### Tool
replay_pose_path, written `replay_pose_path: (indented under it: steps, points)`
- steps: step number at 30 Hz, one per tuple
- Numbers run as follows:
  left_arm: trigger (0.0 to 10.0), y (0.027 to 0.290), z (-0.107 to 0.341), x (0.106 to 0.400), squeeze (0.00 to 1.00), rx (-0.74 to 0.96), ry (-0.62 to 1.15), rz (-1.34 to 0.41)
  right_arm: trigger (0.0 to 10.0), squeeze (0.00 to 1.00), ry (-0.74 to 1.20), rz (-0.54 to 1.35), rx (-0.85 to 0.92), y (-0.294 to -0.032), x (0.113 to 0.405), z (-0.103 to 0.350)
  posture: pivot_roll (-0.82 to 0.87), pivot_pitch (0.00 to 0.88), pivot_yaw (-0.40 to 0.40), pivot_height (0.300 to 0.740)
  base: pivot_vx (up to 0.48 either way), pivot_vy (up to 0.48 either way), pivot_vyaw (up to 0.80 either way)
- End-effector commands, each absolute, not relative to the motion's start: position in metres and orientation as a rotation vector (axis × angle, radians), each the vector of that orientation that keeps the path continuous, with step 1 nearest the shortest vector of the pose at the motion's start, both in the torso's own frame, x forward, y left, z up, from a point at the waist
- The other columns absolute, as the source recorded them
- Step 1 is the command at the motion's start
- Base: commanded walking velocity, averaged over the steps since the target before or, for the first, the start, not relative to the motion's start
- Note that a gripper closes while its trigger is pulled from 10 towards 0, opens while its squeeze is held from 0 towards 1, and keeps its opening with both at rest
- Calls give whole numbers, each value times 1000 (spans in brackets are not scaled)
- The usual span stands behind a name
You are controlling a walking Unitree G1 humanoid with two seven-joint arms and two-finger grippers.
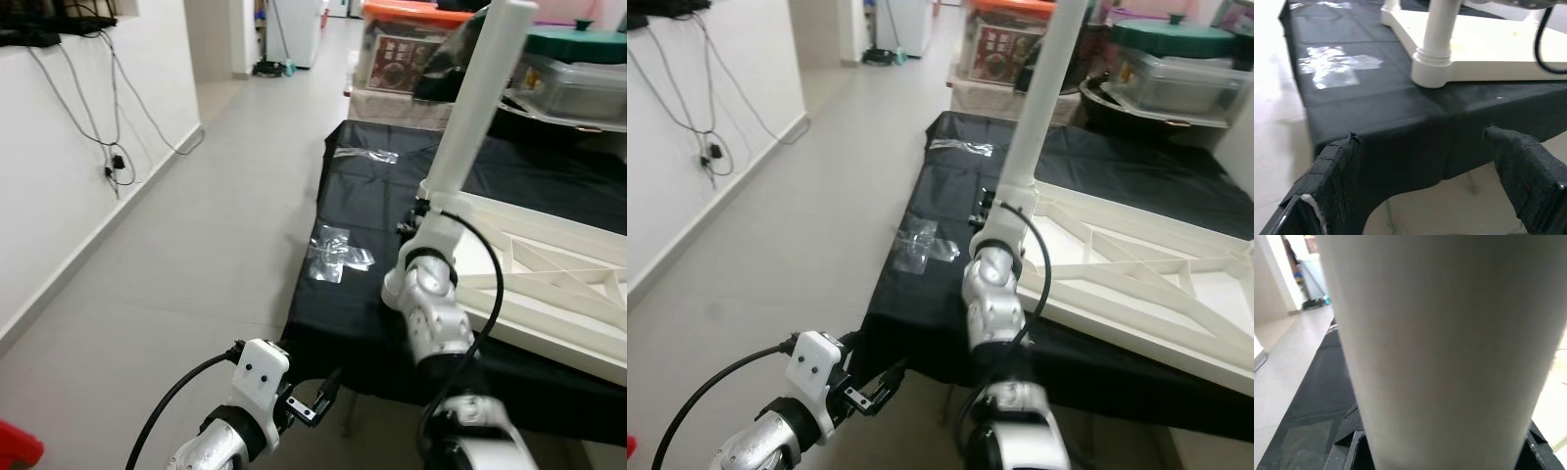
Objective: Building children table
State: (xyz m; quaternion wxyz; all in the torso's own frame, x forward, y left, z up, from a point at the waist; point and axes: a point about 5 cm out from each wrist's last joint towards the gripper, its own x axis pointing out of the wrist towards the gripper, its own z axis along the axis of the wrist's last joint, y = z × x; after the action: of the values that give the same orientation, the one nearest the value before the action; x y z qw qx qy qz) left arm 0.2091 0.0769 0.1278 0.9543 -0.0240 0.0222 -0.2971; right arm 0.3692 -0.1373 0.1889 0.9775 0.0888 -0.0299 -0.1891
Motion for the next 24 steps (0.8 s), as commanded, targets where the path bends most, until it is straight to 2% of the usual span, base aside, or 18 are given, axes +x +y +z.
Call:
replay_pose_path:
  steps: [1,2,4,5,7,8,10,11,12,13,16,18,20,21,24]
  points:
    - [10000,77,124,209,0,-44,63,-606,0,0,11,-429,278,-138,364,170,139,85,-64,740,0,0,0]
    - [10000,77,124,209,0,-44,63,-605,10000,0,9,-375,266,-129,364,170,137,84,-64,740,0,0,0]
    - [10000,77,124,209,0,-44,62,-605,10000,0,12,-361,251,-122,365,171,137,84,-64,740,0,0,0]
    - [10000,77,124,208,0,-44,62,-605,10000,1000,5,-308,251,-115,366,172,136,85,-65,740,0,0,0]
    - [10000,77,124,209,0,-45,62,-604,10000,1000,-27,-258,244,-110,365,176,137,85,-65,740,0,0,0]
    - [10000,77,124,209,0,-46,62,-604,10000,1000,-102,-175,222,-108,365,184,136,84,-66,740,0,0,0]
    - [10000,77,124,208,0,-47,62,-604,10000,1000,-122,-155,215,-108,365,186,136,84,-66,740,0,0,0]
    - [10000,77,124,208,0,-47,62,-604,10000,0,-141,-90,244,-108,367,190,134,84,-65,740,0,0,0]
    - [10000,77,124,208,0,-47,62,-604,10000,0,-141,-90,244,-108,367,190,134,84,-65,740,0,0,0]
    - [10000,77,124,208,0,-47,63,-605,10000,0,-161,6,277,-106,368,193,131,82,-65,740,0,0,0]
    - [10000,76,123,209,0,-48,63,-608,10000,0,-173,495,293,-103,365,197,128,75,-60,740,0,0,0]
    - [10000,76,123,209,0,-48,63,-608,10000,0,-173,495,293,-103,365,197,128,75,-60,740,0,0,0]
    - [10000,76,123,208,0,-48,64,-609,10000,0,-117,787,258,-112,360,198,129,69,-63,740,0,0,0]
    - [10000,76,123,208,0,-48,64,-609,10000,0,-117,787,258,-112,360,198,129,69,-63,740,0,0,0]
    - [10000,76,123,208,0,-49,63,-609,10000,0,-65,996,210,-117,357,203,133,65,-68,740,0,0,0]
